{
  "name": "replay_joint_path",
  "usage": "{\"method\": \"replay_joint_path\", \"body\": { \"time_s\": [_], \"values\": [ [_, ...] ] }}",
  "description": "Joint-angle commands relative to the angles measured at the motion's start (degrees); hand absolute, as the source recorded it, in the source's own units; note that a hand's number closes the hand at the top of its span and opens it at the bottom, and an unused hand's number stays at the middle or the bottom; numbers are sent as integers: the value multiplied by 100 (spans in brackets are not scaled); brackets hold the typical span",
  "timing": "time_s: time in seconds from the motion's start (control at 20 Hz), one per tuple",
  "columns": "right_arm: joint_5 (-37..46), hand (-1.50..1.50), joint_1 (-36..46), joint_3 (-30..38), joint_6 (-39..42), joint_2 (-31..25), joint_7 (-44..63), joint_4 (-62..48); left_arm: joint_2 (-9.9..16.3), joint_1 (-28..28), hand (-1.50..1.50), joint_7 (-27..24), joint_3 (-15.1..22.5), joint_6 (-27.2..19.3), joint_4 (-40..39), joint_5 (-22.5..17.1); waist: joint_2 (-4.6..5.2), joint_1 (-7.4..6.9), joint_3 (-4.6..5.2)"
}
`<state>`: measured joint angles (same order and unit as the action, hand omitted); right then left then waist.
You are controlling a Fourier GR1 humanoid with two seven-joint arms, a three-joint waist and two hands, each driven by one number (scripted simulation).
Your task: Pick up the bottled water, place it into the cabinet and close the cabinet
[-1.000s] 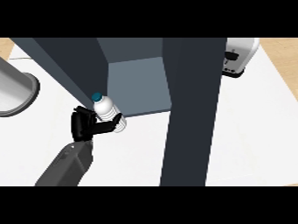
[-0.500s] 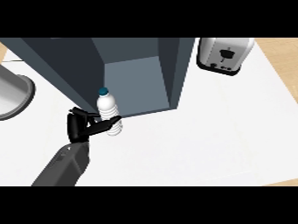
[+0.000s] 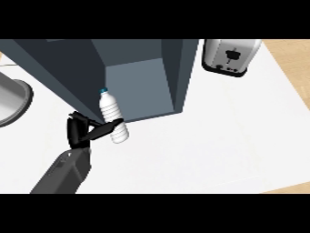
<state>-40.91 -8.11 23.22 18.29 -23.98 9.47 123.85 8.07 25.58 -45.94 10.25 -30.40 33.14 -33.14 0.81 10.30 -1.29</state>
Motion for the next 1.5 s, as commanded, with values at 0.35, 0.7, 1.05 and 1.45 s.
{"method": "replay_joint_path", "body": {
  "time_s": [0.35,0.7,1.05,1.45],
  "values": [
    [-13,-150,141,-38,143,-79,-35,-122,-171,1581,-150,635,583,140,27,402,117,341,134],
    [-55,-150,178,46,105,-140,9,-70,-329,1576,150,381,590,444,215,314,32,199,157],
    [65,-150,70,19,227,-160,5,-28,-523,1630,150,378,553,796,156,141,-4,-62,151],
    [11,-150,-65,176,208,-275,160,161,-765,1381,150,268,574,1431,177,-63,-79,-388,151]
  ]
}}
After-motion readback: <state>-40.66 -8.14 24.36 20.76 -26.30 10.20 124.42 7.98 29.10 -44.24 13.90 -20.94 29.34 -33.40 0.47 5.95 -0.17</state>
